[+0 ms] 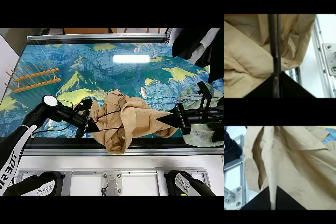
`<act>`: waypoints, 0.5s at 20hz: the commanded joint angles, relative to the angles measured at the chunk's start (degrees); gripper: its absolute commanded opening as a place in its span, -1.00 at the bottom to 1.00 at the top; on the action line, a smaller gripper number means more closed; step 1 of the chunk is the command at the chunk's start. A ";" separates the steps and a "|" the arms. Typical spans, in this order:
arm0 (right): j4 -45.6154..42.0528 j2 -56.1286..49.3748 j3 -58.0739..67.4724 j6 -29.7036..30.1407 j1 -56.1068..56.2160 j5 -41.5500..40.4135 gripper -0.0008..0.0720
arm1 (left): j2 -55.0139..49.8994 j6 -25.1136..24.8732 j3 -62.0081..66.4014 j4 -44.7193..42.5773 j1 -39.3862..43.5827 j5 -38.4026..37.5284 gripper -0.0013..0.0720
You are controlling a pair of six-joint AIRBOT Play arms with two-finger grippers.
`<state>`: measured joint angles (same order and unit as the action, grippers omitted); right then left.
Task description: Fold the clothes and pants, and hang the long-sleeved shirts on hangers.
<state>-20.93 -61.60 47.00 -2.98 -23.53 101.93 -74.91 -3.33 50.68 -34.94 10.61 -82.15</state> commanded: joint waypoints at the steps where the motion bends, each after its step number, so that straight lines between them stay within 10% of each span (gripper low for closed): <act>1: -0.04 -0.02 -0.02 0.02 0.04 0.07 -0.95 | 0.04 0.72 0.02 -2.91 0.00 1.86 -0.05; 10: -2.03 0.02 -0.02 0.00 0.04 0.07 -0.95 | 0.09 15.65 0.04 -2.43 -4.44 4.22 0.15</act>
<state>-21.45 -61.60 46.94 -3.01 -23.46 102.00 -74.85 6.17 50.70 -37.15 8.67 -78.35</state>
